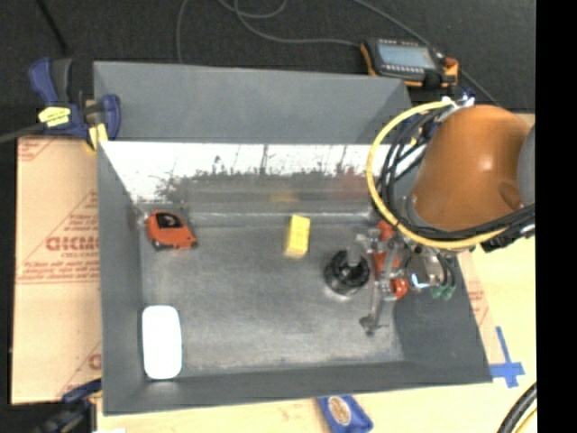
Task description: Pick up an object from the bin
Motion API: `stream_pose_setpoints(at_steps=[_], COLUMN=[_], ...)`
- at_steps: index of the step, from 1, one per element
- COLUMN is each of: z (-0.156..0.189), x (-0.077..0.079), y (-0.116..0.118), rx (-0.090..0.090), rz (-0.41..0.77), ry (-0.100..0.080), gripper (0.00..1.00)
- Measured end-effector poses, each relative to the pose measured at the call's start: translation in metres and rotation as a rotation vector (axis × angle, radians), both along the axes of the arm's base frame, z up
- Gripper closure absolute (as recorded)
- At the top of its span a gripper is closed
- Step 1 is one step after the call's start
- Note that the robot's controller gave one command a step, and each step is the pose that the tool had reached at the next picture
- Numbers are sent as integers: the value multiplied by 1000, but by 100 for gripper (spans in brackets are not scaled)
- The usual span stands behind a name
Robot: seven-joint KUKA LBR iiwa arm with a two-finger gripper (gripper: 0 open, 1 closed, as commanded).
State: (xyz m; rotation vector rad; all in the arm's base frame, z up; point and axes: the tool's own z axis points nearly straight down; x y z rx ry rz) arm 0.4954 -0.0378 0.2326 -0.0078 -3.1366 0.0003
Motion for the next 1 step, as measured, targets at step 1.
stream_pose_setpoints(at_steps=[1], z=[4], x=[2], y=[0], rx=[-1], rz=[1], ry=[-8], gripper=[0])
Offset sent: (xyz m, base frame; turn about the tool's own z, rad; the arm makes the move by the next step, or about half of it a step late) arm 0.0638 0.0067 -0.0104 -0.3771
